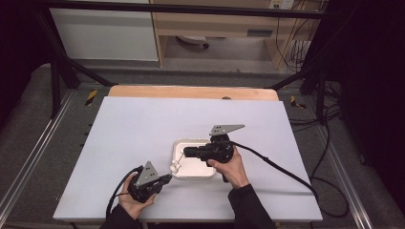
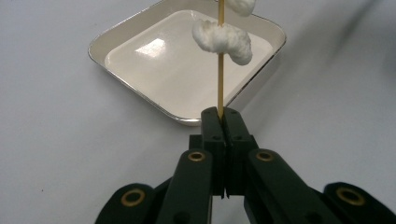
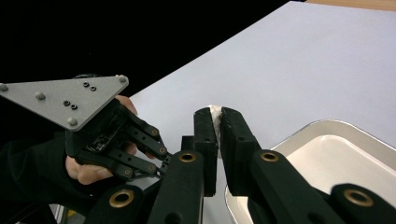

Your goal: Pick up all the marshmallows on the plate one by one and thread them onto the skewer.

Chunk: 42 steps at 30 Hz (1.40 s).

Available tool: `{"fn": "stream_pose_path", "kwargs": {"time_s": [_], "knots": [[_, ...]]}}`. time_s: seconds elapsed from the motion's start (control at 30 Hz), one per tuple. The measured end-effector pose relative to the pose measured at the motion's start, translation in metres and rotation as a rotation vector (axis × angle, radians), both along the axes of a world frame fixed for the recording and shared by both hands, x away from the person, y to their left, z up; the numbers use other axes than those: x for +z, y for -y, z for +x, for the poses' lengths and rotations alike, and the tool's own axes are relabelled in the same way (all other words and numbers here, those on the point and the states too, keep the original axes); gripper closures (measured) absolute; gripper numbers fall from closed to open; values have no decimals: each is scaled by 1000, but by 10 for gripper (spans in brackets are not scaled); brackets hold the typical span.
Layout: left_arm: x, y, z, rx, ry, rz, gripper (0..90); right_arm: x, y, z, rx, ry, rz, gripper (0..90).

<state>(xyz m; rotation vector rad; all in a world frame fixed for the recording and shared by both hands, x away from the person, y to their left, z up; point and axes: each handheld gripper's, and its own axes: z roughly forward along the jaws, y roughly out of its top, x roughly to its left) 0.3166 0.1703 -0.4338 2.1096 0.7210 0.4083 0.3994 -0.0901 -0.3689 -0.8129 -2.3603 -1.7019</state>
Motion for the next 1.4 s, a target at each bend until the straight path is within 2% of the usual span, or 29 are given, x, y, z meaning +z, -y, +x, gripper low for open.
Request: {"fn": "stream_pose_path", "kwargs": {"time_s": [0.5, 1.13, 1.17, 1.2, 1.23, 1.3, 1.33, 1.4], "knots": [[0, 0, 0, 19, -3, 12, 897, -4, -3, -2, 16, -2, -7, 860], [0, 1, 0, 12, -1, 6, 897, -9, -5, -3, 14, -9, -16, 860], [2, 1, -1, 2, 9, -22, 897, -10, -6, -3, 17, -9, -17, 860], [7, 2, -1, 1, 12, -30, 897, -12, -8, -3, 41, -29, -41, 858], [9, 6, -3, 19, 59, 31, 897, -19, -13, -4, 67, -40, -70, 857], [5, 4, -1, 25, 29, -2, 897, -24, -16, -6, 52, -25, -54, 858], [5, 3, -1, 22, 27, -1, 897, -25, -17, -5, 57, -26, -52, 857], [6, 1, 0, 14, 19, -26, 897, -25, -16, -5, 59, -25, -37, 853]]}}
